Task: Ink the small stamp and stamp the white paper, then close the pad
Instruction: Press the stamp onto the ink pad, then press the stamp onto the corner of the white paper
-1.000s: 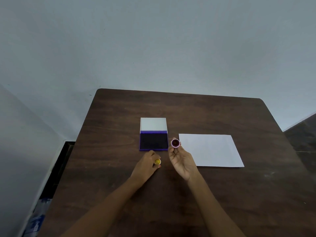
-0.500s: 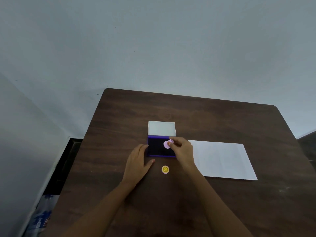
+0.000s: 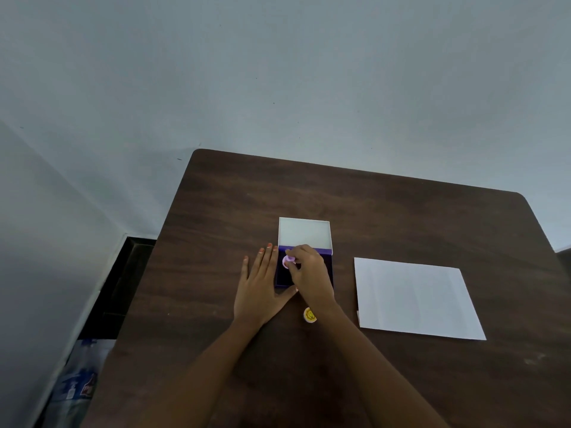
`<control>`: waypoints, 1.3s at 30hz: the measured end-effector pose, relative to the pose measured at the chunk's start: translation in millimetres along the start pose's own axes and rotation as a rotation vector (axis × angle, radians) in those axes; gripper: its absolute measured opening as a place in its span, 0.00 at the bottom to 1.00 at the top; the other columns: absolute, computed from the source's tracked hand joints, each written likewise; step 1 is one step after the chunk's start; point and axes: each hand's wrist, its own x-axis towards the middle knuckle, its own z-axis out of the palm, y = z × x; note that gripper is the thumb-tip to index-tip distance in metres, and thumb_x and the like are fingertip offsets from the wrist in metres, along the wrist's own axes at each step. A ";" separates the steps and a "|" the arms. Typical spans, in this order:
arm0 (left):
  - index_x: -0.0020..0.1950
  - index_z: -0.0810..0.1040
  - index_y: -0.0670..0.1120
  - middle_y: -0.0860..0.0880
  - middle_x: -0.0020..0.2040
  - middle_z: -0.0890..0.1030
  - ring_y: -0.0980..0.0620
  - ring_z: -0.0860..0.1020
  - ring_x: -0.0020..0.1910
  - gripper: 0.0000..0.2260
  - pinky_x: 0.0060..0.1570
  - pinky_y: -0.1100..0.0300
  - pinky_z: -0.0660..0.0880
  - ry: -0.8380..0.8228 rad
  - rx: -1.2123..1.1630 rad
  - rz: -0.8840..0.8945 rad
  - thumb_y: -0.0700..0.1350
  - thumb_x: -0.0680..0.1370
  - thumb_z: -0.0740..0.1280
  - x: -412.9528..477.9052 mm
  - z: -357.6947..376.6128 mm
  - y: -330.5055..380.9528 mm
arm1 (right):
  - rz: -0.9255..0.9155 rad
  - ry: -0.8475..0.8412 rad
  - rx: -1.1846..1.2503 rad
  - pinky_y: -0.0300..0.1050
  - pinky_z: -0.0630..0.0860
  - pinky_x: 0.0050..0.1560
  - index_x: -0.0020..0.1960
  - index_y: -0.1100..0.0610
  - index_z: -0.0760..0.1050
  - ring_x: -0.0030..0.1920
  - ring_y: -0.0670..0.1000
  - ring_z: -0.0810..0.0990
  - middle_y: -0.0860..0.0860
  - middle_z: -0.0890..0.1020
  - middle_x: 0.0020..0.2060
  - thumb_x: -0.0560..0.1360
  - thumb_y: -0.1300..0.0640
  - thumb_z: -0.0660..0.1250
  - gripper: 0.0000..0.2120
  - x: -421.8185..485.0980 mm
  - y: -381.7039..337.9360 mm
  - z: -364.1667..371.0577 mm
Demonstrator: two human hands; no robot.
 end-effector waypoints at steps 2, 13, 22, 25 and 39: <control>0.74 0.48 0.48 0.46 0.75 0.55 0.49 0.52 0.74 0.40 0.70 0.50 0.43 -0.003 -0.002 0.003 0.67 0.70 0.59 0.0 -0.3 0.5 | -0.001 -0.015 -0.018 0.44 0.70 0.60 0.57 0.63 0.74 0.57 0.56 0.76 0.60 0.79 0.56 0.73 0.62 0.65 0.13 1.1 0.1 0.1; 0.74 0.46 0.49 0.47 0.76 0.53 0.49 0.50 0.74 0.39 0.70 0.50 0.41 -0.011 0.017 0.008 0.67 0.71 0.58 -0.7 -2.7 2.6 | 0.077 -0.056 -0.017 0.46 0.71 0.59 0.57 0.63 0.74 0.57 0.57 0.76 0.61 0.79 0.56 0.74 0.62 0.64 0.12 4.5 -0.5 2.6; 0.74 0.48 0.48 0.46 0.75 0.55 0.49 0.52 0.74 0.38 0.70 0.49 0.43 -0.007 0.017 0.016 0.66 0.72 0.58 -2.5 -4.6 3.3 | 0.083 -0.078 -0.078 0.45 0.71 0.59 0.58 0.63 0.72 0.57 0.57 0.76 0.60 0.79 0.57 0.75 0.61 0.63 0.12 6.4 -4.8 2.9; 0.74 0.49 0.48 0.46 0.75 0.56 0.49 0.53 0.74 0.37 0.70 0.49 0.44 -0.003 0.022 0.010 0.67 0.72 0.56 -3.7 -5.7 3.7 | 0.131 -0.062 -0.011 0.41 0.71 0.53 0.54 0.64 0.74 0.54 0.56 0.78 0.61 0.80 0.54 0.74 0.62 0.64 0.10 8.1 -7.1 -3.6; 0.72 0.56 0.47 0.45 0.75 0.55 0.48 0.51 0.73 0.27 0.70 0.48 0.52 0.085 -0.403 -0.179 0.51 0.77 0.62 -4.5 -26.4 6.1 | 0.712 -0.045 1.923 0.44 0.83 0.38 0.54 0.67 0.73 0.45 0.56 0.82 0.63 0.84 0.42 0.65 0.69 0.66 0.17 -32.3 16.6 -74.6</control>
